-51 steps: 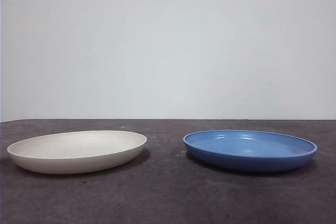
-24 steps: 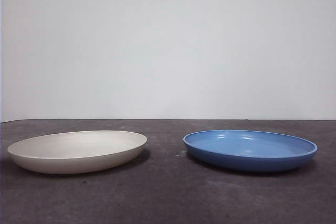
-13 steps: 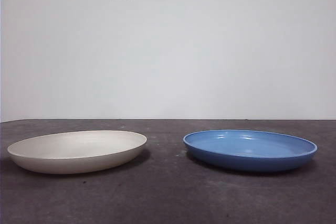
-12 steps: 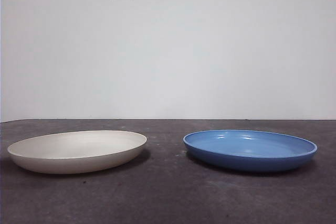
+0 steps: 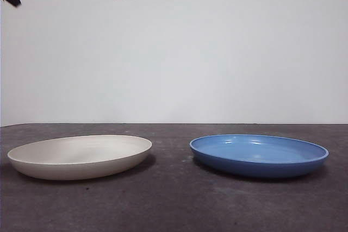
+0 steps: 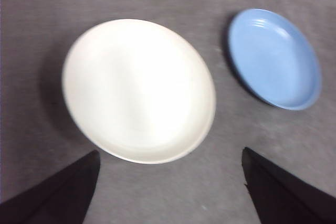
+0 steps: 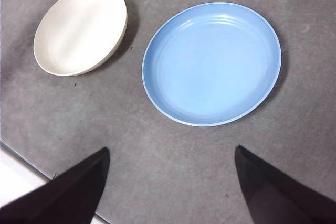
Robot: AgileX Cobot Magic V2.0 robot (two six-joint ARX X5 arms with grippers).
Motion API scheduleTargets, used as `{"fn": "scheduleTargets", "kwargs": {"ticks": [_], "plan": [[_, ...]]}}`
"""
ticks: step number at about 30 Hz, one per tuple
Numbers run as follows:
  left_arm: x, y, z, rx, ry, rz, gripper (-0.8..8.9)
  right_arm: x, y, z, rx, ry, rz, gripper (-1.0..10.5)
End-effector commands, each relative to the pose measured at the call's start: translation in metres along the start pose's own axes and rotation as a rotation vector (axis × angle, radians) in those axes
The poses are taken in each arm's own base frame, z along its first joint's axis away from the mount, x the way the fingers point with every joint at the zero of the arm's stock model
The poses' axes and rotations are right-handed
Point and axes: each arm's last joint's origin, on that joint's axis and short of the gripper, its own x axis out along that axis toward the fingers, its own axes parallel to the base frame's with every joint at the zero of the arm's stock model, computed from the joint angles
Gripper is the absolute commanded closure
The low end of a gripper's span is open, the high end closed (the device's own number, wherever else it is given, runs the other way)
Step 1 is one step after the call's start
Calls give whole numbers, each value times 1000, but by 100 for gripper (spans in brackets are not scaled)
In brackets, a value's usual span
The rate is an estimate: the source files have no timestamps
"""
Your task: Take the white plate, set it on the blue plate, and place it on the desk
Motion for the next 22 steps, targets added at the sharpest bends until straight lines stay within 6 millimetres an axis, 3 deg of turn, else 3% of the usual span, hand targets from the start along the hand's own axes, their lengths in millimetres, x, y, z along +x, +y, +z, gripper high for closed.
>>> {"fn": "scheduleTargets", "kwargs": {"ticks": [1,10,22], "plan": [[9,4,17,-16,12,50,377,-3,2,5,-3,-17,4,565],[62,28,49,-40,129,134,378,-3,2,5,-4,-19,5,565],[137,62,51,-68,230,170,378,-3,2,5,-4,-20,5,565]]}}
